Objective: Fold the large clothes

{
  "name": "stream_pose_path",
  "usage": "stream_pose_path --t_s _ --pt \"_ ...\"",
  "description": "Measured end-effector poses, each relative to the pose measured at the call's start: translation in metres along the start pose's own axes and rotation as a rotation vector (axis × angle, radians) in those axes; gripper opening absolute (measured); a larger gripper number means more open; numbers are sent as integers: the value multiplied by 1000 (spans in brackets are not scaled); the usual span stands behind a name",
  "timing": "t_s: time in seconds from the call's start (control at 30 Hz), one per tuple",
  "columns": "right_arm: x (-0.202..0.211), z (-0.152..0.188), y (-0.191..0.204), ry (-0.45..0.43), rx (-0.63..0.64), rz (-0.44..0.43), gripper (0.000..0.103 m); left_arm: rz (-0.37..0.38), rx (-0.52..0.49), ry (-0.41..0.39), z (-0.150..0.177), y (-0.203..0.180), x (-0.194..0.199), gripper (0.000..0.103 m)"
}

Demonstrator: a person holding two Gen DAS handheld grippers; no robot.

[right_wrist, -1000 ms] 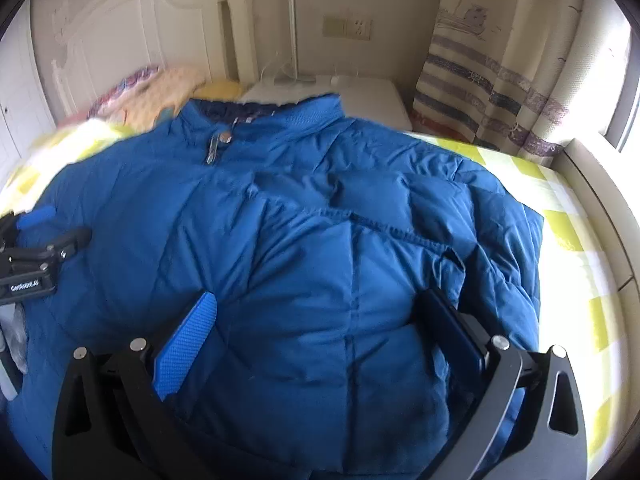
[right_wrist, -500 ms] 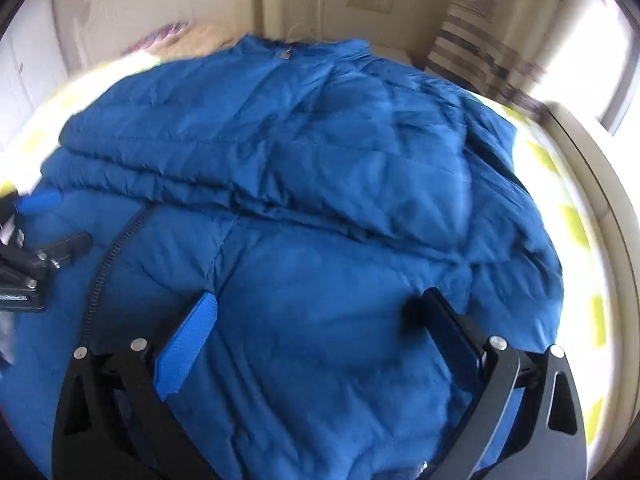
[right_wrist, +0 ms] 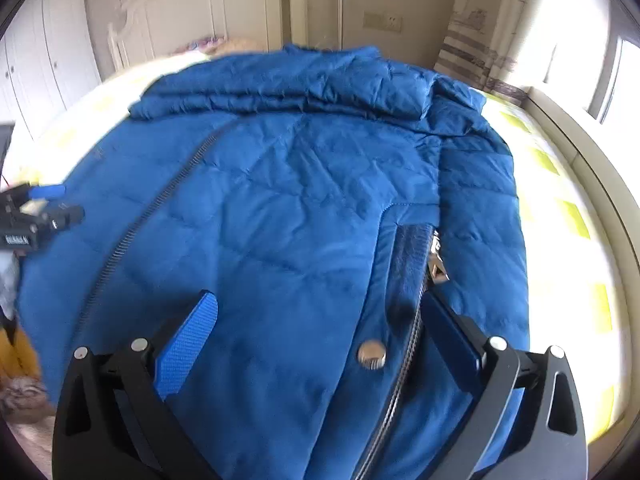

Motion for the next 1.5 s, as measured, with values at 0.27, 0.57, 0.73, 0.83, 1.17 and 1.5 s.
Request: stream_pose_path --t_s 0.27,0.57,0.73,0.83,1.17,1.5 --pt "26 46 -12 -54 9 -9 100 24 -17 3 43 5 15 99" --pt "53 140 -73 -39 -224 -68 100 55 39 -71 93 31 54 99" --pt "28 150 -68 -35 -263 -239 100 106 18 -80 104 32 62 98" --pt "13 149 -64 -58 -288 -323 95 135 22 -93 108 33 66 98" --pt "78 140 -34 -181 -196 -368 25 102 120 -94 125 62 91 24" --pt "79 121 -24 -180 -154 -329 32 124 127 -137 129 61 97 99"
Point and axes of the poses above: each gripper's, at about its wrist camera, not at the fingertips, and x roughly against the way its jaws point, y to its left, z to its underside, the point moved 8 cm from there along -x, roughly the way its jaws point, and after that the axes turned 8 degrees about z, right-handed, at the moved point
